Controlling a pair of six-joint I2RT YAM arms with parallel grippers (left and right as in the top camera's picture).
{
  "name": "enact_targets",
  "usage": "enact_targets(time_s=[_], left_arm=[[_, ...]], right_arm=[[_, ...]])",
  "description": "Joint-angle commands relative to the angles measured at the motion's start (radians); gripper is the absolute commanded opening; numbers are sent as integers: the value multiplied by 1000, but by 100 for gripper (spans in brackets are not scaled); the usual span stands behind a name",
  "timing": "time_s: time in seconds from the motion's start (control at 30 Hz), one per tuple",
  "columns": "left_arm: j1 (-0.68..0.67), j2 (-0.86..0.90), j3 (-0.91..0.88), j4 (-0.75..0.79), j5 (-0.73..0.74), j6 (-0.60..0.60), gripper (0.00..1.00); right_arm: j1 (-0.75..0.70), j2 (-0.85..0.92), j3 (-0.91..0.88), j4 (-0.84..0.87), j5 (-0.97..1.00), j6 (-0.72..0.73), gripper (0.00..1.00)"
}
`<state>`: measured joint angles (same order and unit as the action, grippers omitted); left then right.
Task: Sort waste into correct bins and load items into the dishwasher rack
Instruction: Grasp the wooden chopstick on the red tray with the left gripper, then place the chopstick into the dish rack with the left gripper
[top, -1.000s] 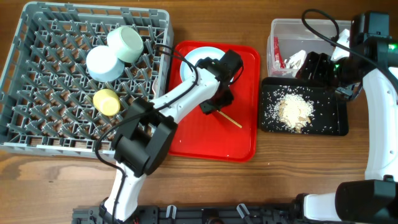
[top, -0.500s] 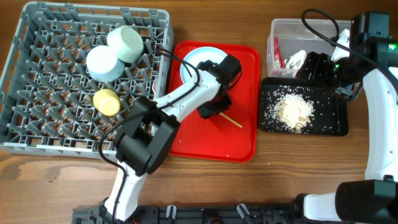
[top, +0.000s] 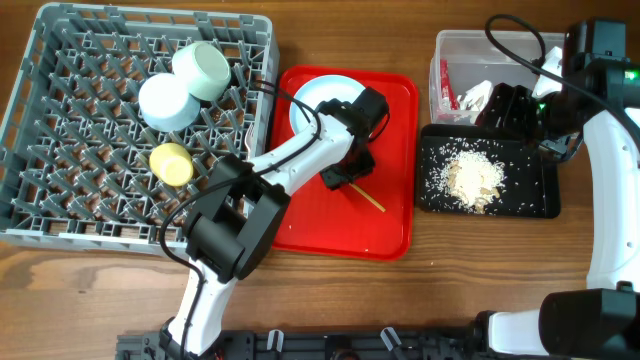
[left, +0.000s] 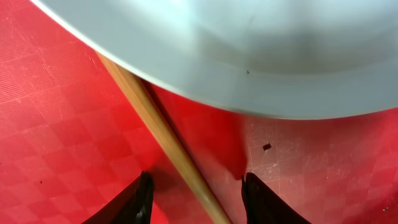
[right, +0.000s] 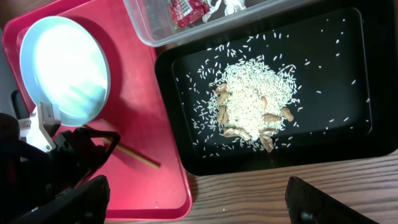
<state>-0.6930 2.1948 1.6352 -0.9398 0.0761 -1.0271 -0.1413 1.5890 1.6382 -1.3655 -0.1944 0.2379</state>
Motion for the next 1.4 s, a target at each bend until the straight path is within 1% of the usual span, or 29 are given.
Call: enact_targets(time_s=[0.0, 0.07, 0.13, 0.2, 0.27, 0.37, 0.47, 0.63, 0.9, 1.03, 1.1, 1.23, 1.3, 1.37], left_arm=[[-4, 20, -18, 1, 16, -13, 43], [-4, 20, -23, -12, 8, -13, 39], [-4, 20, -34, -23, -4, -13, 32], [-3, 20, -55, -25, -10, -13, 30], [-3, 20, -76, -25, -11, -13, 24], [-1, 20, -98, -27, -11, -13, 17], [3, 20, -99, -43, -11, -13, 9], [22, 20, -99, -65, -11, -13, 4], [70, 17, -99, -111, -10, -13, 4], [99, -22, -99, -117, -18, 4, 4], [113, -63, -98, -113, -34, 37, 4], [142, -177, -96, -113, -129, 134, 4], [158, -234, -96, -108, -155, 224, 4], [179, -293, -96, -98, -165, 364, 4]], right_arm=[[-4, -9, 16, -1, -10, -4, 91], [-4, -9, 16, -2, -10, -4, 91], [-4, -9, 16, -2, -10, -3, 91], [-4, -9, 16, -2, -10, -4, 91], [-4, -9, 16, -3, -10, -3, 91], [-4, -9, 16, -5, -10, -3, 91], [-4, -9, 16, -4, -10, -3, 91], [-4, -9, 16, -6, -10, -3, 91], [-4, -9, 16, -6, -10, -3, 91], [-4, -9, 16, -6, -10, -4, 91], [-4, -9, 16, -5, -10, -6, 91], [-4, -9, 16, -5, -10, -6, 91], [-4, -9, 16, -5, -10, -6, 91], [-4, -9, 16, -4, -10, -6, 91]])
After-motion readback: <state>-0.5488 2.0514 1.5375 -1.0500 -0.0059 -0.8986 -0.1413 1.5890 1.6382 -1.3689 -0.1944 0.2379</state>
